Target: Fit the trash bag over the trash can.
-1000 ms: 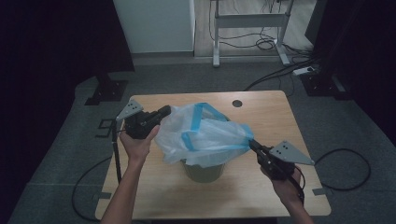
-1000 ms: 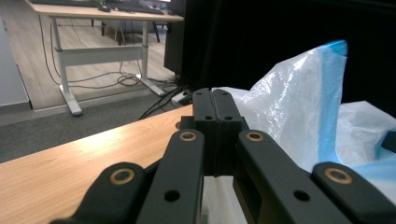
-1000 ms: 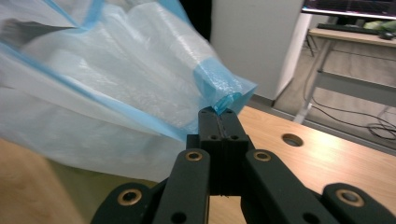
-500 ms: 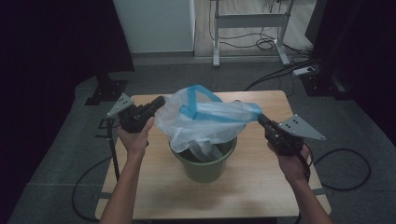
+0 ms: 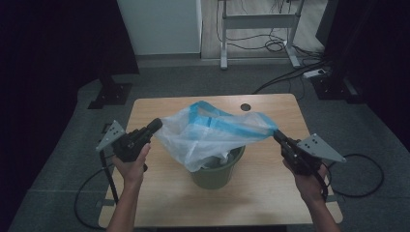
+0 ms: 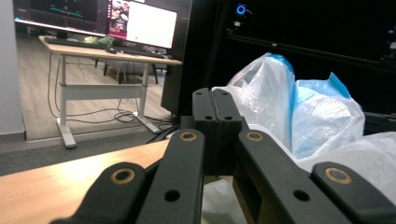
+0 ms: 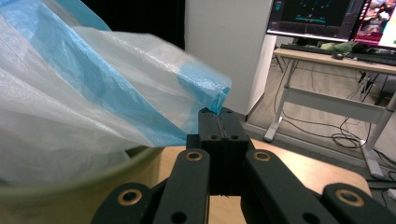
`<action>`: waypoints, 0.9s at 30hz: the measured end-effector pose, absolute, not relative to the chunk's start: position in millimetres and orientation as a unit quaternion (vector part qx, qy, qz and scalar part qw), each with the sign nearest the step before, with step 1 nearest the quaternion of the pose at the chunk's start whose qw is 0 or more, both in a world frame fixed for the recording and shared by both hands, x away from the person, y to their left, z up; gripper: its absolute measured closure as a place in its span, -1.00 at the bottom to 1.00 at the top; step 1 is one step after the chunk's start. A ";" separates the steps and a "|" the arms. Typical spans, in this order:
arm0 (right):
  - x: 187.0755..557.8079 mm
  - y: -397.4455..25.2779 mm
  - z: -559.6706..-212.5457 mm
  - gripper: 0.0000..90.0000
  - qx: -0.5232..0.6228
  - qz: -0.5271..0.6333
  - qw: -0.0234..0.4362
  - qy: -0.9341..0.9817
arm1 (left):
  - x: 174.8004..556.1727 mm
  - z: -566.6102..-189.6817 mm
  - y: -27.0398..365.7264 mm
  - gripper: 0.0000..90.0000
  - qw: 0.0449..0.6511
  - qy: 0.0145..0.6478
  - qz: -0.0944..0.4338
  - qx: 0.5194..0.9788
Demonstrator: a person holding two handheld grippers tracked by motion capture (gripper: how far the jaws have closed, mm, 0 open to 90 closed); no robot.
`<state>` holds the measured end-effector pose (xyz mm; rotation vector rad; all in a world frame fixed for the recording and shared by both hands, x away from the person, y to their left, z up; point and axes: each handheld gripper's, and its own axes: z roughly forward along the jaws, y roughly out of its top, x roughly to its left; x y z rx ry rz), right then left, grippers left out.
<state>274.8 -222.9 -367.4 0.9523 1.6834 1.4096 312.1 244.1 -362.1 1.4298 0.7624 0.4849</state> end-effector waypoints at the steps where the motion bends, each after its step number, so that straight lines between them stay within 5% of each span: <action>1: 272.3 -222.6 -371.1 0.99 0.369 0.547 0.364 0.657 | 309.0 -365.0 244.9 1.00 0.662 0.337 0.214 0.634; 27: 219.8 -218.4 -462.3 0.99 0.380 0.569 0.246 0.687 | 282.3 -439.5 270.8 1.00 0.670 0.358 0.138 0.635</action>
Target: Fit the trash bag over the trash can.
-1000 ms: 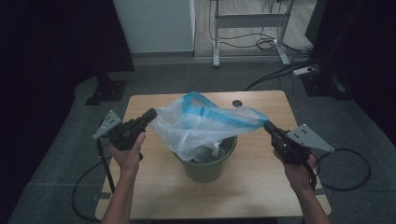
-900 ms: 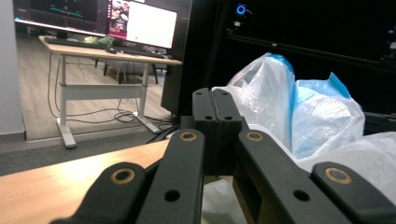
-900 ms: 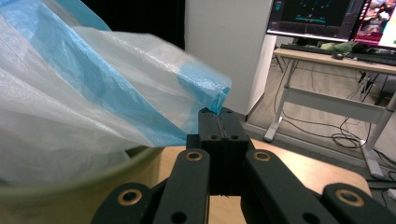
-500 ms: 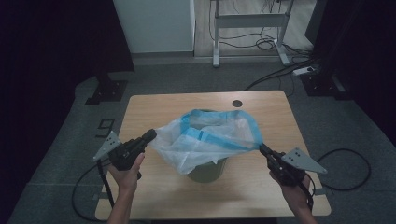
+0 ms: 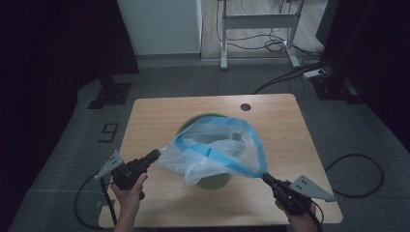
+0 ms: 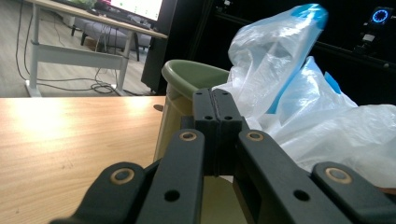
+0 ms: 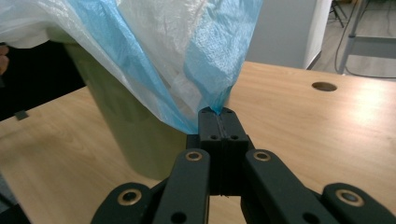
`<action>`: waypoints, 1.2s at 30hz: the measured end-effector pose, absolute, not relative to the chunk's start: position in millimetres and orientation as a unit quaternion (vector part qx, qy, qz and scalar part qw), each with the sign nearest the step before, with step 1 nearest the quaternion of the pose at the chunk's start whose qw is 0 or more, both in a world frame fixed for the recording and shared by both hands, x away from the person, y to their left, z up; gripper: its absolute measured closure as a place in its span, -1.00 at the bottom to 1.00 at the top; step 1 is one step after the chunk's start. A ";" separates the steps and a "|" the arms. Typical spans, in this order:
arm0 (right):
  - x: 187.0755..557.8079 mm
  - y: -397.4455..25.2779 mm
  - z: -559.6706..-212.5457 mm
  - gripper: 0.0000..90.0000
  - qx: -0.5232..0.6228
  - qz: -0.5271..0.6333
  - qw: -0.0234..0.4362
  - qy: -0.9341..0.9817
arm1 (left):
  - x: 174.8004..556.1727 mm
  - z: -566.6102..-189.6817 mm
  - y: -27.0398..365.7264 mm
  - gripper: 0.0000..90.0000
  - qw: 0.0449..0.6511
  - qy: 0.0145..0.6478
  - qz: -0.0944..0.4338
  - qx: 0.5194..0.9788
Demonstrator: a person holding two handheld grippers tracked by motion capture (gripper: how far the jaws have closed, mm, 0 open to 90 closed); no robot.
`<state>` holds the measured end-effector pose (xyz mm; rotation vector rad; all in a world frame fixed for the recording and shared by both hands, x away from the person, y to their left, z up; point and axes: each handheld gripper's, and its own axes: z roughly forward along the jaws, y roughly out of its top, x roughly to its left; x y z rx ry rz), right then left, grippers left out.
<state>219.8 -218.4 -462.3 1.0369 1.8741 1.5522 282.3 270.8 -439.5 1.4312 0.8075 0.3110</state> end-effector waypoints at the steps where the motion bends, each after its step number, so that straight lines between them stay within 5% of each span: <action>1: 219.8 -218.4 -462.3 0.99 0.380 0.569 0.246 0.687 | 282.1 -440.8 271.9 1.00 0.669 0.359 0.138 0.635; 25: 268.5 -210.4 -482.6 0.99 0.410 0.496 0.243 0.726 | 322.1 -456.2 265.0 1.00 0.594 0.438 0.088 0.668; 27: 275.9 -207.1 -481.6 0.98 0.413 0.493 0.244 0.726 | 322.9 -452.4 265.1 0.88 0.594 0.433 0.089 0.672; 30: 278.5 -204.2 -477.2 0.72 0.409 0.497 0.247 0.724 | 317.7 -443.5 271.5 0.32 0.599 0.427 0.100 0.670; 36: 270.3 -213.6 -462.1 0.33 0.411 0.512 0.265 0.706 | 308.2 -419.1 289.7 0.10 0.616 0.411 0.105 0.664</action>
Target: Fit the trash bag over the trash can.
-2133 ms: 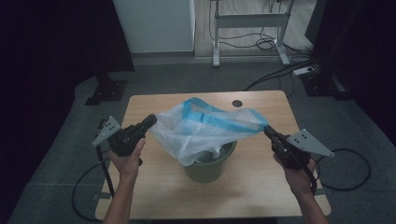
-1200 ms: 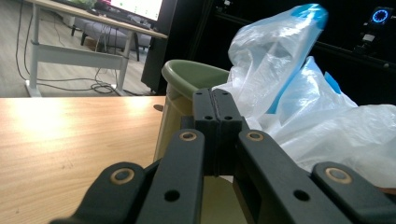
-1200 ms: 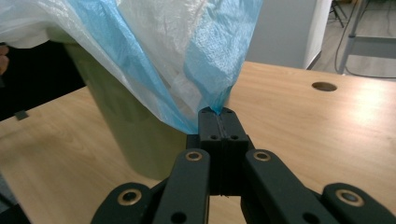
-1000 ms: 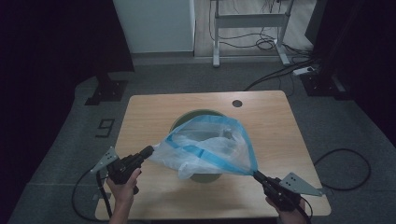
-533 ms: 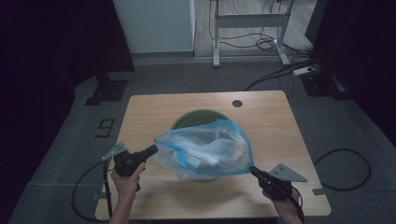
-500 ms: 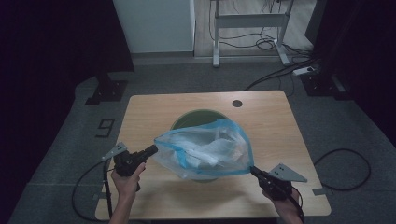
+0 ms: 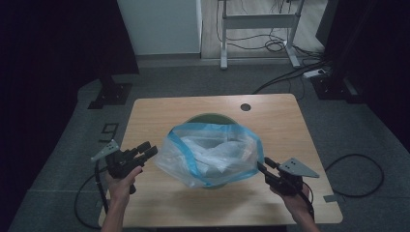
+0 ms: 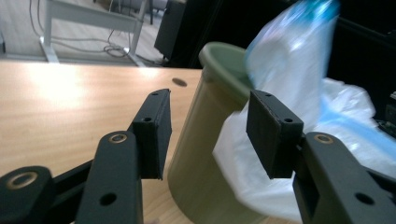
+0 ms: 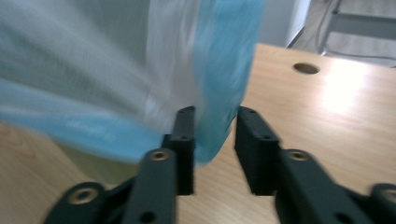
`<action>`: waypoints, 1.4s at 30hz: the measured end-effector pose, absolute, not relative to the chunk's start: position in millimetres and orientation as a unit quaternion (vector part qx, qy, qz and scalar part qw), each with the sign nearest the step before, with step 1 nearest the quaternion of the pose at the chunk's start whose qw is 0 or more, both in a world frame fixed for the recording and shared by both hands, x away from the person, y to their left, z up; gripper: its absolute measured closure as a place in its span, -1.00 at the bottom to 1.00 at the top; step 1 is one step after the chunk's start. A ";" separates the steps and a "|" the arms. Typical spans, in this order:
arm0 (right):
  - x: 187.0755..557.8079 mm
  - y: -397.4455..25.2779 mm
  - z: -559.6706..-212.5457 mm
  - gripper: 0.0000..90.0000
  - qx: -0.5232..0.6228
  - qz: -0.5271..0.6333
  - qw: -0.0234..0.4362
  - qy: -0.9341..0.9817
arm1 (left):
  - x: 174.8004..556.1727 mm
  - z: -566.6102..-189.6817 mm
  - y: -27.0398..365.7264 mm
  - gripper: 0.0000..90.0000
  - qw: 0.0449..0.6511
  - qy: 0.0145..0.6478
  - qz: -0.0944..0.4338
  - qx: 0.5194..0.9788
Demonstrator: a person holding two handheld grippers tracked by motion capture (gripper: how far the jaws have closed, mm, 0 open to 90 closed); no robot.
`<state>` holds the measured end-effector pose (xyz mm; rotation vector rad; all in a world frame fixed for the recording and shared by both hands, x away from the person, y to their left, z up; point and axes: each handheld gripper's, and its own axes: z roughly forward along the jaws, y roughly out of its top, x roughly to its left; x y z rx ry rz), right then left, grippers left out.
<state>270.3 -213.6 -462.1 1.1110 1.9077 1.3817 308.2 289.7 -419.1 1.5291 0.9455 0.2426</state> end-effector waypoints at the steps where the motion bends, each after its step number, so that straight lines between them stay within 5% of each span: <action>1: 270.3 -213.6 -462.1 0.33 0.411 0.512 0.265 0.706 | 307.9 -414.6 290.3 0.10 0.617 0.407 0.106 0.665; 20: 298.0 -217.7 -411.5 -0.05 0.390 0.564 0.233 0.690 | 334.7 -361.5 243.1 -0.22 0.594 0.314 0.075 0.737; 24: 308.3 -213.2 -408.7 -0.08 0.389 0.568 0.211 0.694 | 340.9 -364.2 236.2 0.01 0.576 0.309 0.070 0.753; 32: 317.1 -211.4 -421.8 -0.14 0.377 0.573 0.170 0.708 | 342.0 -375.4 237.2 0.93 0.578 0.306 0.071 0.753; 42: 312.8 -209.6 -442.7 -0.30 0.385 0.601 0.163 0.681 | 339.1 -384.2 246.0 0.99 0.607 0.321 0.086 0.722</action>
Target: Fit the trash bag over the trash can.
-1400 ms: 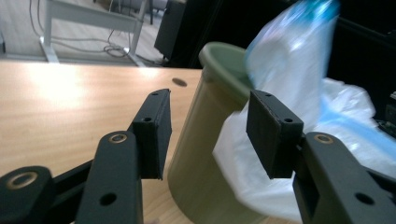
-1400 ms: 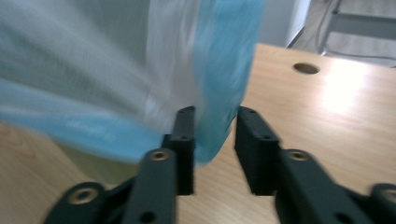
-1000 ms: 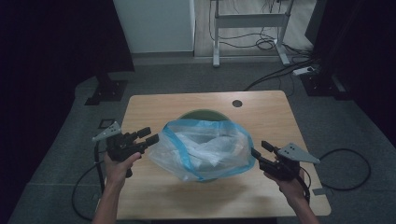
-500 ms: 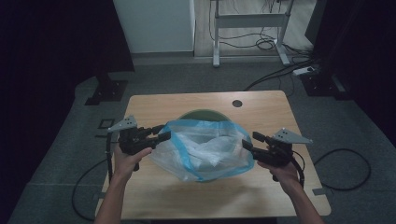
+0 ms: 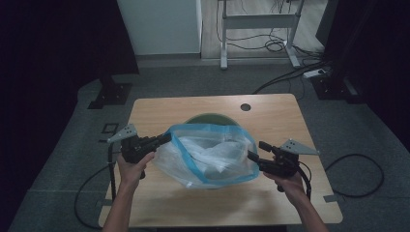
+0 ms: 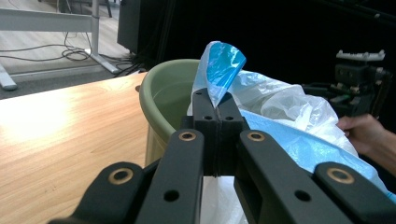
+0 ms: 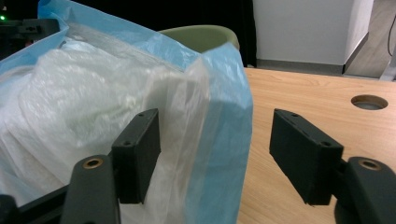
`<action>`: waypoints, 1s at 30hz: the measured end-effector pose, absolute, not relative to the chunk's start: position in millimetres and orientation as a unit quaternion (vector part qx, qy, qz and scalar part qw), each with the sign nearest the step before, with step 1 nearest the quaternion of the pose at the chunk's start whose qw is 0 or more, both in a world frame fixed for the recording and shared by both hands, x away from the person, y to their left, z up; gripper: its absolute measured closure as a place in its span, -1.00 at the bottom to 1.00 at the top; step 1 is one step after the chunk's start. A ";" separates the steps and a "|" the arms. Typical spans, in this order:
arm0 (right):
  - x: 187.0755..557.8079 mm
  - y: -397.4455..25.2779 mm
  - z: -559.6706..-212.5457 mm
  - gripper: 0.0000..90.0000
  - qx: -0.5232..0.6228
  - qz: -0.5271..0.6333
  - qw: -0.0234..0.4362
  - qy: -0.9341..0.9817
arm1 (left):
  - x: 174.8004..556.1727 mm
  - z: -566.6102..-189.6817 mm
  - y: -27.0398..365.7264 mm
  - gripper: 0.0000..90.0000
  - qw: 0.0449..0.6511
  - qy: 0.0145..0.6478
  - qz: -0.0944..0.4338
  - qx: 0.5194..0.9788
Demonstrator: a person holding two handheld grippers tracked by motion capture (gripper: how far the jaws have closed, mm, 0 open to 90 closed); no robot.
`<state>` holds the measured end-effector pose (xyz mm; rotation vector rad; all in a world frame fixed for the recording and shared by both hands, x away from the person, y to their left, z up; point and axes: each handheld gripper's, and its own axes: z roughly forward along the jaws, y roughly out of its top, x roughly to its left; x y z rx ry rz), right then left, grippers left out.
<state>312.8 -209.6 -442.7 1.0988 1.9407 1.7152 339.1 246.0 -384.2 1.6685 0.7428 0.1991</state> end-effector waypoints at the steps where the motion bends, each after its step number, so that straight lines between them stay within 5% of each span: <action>1: 312.8 -209.6 -442.7 -0.30 0.385 0.601 0.163 0.681 | 339.0 -384.8 246.1 0.99 0.608 0.321 0.086 0.721; 9: 310.0 -204.8 -465.0 -0.36 0.394 0.617 0.162 0.662 | 339.9 -388.4 246.9 0.99 0.616 0.324 0.081 0.713; 20: 305.0 -196.3 -459.2 0.82 0.346 0.625 0.216 0.666 | 342.1 -386.0 246.9 0.99 0.620 0.322 0.086 0.710; 30: 313.3 -194.6 -441.1 0.98 0.375 0.581 0.282 0.665 | 345.7 -381.6 248.2 1.00 0.623 0.330 0.125 0.698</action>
